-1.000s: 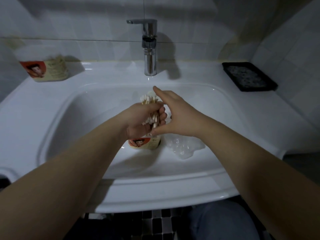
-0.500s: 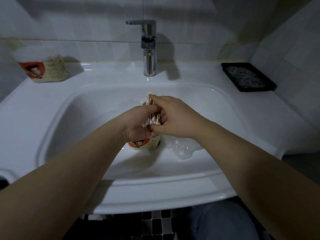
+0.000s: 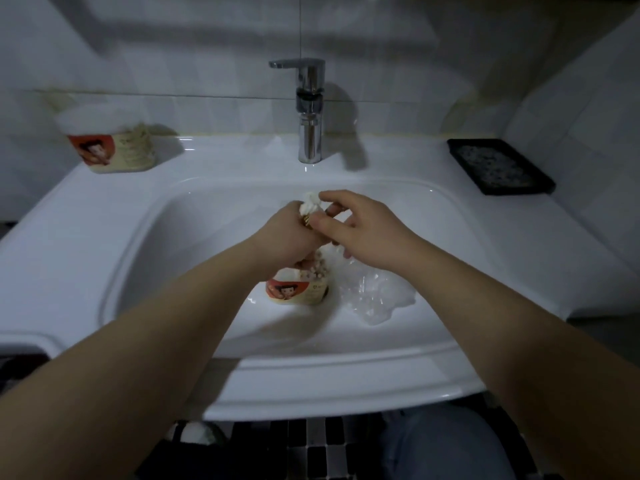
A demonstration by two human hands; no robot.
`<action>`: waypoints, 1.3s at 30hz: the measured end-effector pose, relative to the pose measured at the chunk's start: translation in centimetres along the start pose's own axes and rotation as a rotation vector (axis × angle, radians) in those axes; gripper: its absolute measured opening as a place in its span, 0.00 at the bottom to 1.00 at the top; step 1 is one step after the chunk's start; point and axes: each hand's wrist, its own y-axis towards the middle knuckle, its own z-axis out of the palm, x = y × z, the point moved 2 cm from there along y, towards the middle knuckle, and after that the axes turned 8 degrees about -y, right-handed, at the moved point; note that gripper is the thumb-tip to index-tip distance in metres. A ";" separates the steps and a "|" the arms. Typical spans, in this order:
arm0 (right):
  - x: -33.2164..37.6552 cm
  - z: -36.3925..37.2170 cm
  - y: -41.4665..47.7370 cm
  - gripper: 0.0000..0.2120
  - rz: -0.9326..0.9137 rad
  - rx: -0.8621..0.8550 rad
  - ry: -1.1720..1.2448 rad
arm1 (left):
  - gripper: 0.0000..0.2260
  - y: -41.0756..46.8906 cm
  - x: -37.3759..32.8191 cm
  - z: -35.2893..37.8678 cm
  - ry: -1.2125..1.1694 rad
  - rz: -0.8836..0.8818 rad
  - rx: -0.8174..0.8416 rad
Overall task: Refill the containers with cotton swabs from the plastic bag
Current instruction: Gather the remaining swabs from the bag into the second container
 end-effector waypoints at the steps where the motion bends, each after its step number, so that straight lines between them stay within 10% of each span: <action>1: 0.6 0.0 -0.1 0.26 0.016 0.027 0.000 | 0.07 -0.3 -0.5 -0.2 0.035 0.016 0.023; 9: 6.1 0.9 1.7 0.23 -0.006 0.067 -0.187 | 0.51 -1.0 -1.3 -3.3 0.215 0.011 0.157; 16: 4.2 3.6 3.3 0.15 -0.020 0.039 -0.166 | 0.51 0.0 2.1 -5.0 0.000 -0.060 0.215; 27: 1.5 5.1 5.2 0.16 -0.091 -0.017 -0.177 | 0.23 1.4 3.4 -5.1 0.166 0.065 0.164; 39: 0.9 5.3 4.9 0.14 0.017 0.072 0.036 | 0.55 1.3 3.7 -4.1 0.286 0.079 0.036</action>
